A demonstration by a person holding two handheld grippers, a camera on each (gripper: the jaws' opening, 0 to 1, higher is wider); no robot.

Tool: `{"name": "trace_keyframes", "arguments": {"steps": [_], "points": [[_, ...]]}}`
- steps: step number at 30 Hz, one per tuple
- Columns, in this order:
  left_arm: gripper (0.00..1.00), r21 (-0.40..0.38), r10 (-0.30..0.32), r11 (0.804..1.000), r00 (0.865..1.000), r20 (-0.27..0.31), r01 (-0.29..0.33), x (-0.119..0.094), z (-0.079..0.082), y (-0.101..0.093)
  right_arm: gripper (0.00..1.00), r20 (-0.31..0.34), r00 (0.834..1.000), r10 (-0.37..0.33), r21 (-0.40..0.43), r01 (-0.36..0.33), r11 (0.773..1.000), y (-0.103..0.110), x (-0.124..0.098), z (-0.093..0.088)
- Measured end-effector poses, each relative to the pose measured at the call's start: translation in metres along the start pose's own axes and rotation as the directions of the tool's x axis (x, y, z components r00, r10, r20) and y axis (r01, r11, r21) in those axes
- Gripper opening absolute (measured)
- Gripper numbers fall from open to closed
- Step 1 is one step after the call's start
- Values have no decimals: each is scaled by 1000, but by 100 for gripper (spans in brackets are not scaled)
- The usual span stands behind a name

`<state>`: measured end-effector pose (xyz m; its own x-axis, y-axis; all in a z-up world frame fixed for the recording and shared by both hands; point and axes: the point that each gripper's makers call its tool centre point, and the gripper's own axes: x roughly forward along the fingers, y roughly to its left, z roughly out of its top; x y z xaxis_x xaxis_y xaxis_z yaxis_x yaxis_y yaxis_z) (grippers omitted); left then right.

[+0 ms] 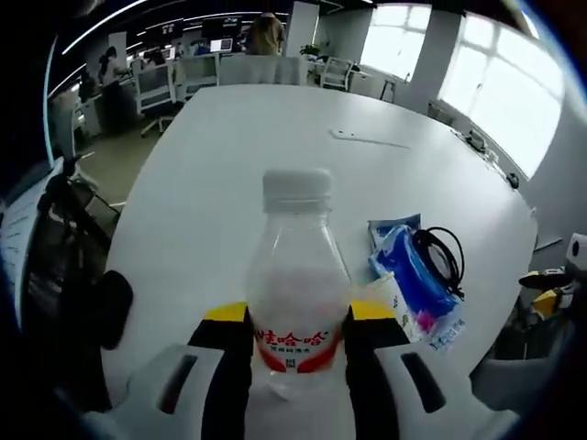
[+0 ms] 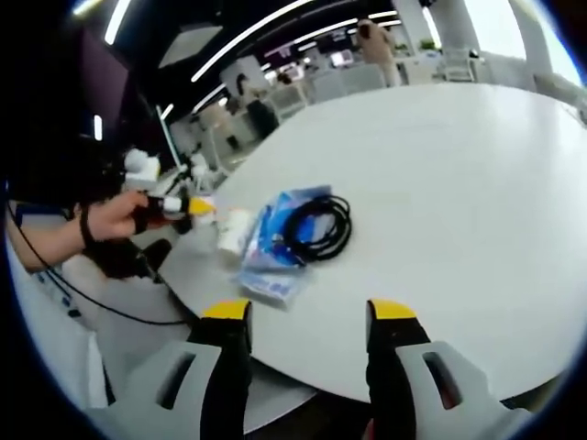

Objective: Arrange the tabletop items into an orderly group along one side of the table until the central work area is clear of visible clutter.

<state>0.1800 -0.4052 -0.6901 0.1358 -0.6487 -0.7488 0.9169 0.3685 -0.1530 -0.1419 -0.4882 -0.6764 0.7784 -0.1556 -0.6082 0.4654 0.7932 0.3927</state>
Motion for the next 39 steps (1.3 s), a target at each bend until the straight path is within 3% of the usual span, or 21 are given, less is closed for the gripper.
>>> {"name": "trace_keyframes", "arguments": {"steps": [18,31,39], "points": [[38,-4,34,999,999,33,-34,-25,-25,1,47,5,1000,28,-13,-28,1000,7,4,4],[38,5,54,999,996,71,-54,-33,-49,-2,46,2,999,33,-5,-32,999,9,3,1],[38,17,74,997,994,83,-76,-33,-52,-8,46,1,999,34,-6,-34,999,7,2,2]]}}
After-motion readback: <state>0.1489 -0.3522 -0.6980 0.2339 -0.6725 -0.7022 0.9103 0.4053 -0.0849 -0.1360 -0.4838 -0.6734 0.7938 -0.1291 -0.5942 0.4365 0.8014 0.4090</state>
